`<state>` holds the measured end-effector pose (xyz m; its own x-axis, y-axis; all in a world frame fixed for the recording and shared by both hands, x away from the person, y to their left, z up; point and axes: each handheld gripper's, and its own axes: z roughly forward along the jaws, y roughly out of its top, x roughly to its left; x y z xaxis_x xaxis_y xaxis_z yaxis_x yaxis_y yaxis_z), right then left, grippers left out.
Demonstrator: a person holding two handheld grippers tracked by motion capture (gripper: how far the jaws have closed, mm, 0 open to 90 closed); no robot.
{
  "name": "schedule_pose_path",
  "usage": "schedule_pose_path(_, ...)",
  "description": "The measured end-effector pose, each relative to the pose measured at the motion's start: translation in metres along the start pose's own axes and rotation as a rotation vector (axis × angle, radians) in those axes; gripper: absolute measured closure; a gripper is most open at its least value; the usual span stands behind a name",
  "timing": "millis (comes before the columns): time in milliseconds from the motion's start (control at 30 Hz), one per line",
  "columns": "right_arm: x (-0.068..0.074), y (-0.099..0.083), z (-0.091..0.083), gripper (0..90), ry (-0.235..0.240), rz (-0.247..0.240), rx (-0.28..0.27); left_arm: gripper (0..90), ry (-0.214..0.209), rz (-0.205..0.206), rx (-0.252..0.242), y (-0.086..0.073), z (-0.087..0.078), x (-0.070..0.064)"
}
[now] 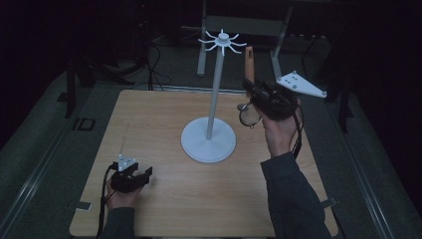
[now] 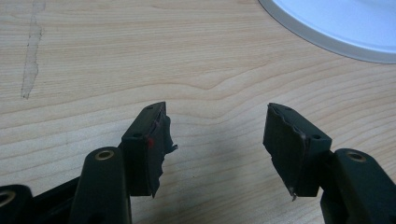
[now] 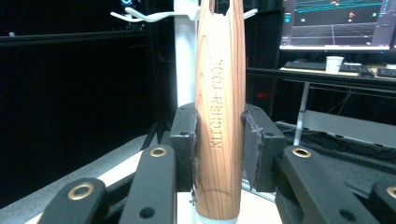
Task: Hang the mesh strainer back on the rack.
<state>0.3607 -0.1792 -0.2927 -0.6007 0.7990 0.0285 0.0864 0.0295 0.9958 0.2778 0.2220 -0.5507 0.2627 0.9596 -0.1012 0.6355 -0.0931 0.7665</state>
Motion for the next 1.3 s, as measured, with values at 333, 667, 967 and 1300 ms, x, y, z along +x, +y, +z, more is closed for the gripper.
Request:
schedule_pose_path(333, 0.005, 0.002, 0.011, 68.0, 0.017, -0.012, 0.024, 40.3, 0.000, -0.001, 0.001, 0.000, 0.000, 0.000)
schedule_pose_path(667, 0.003, 0.003, 0.020, 67.9, 0.043, 0.012, 0.045, 40.3, 0.000, -0.003, -0.004, 0.000, -0.001, 0.001)
schedule_pose_path(967, 0.001, 0.004, 0.027, 67.7, 0.077, 0.033, 0.072, 40.3, 0.000, -0.001, -0.004, 0.000, -0.001, 0.001)
schedule_pose_path(1300, -0.001, 0.000, 0.032, 66.7, 0.097, 0.054, 0.092, 40.3, 0.000, -0.002, -0.006, 0.000, -0.001, 0.001)
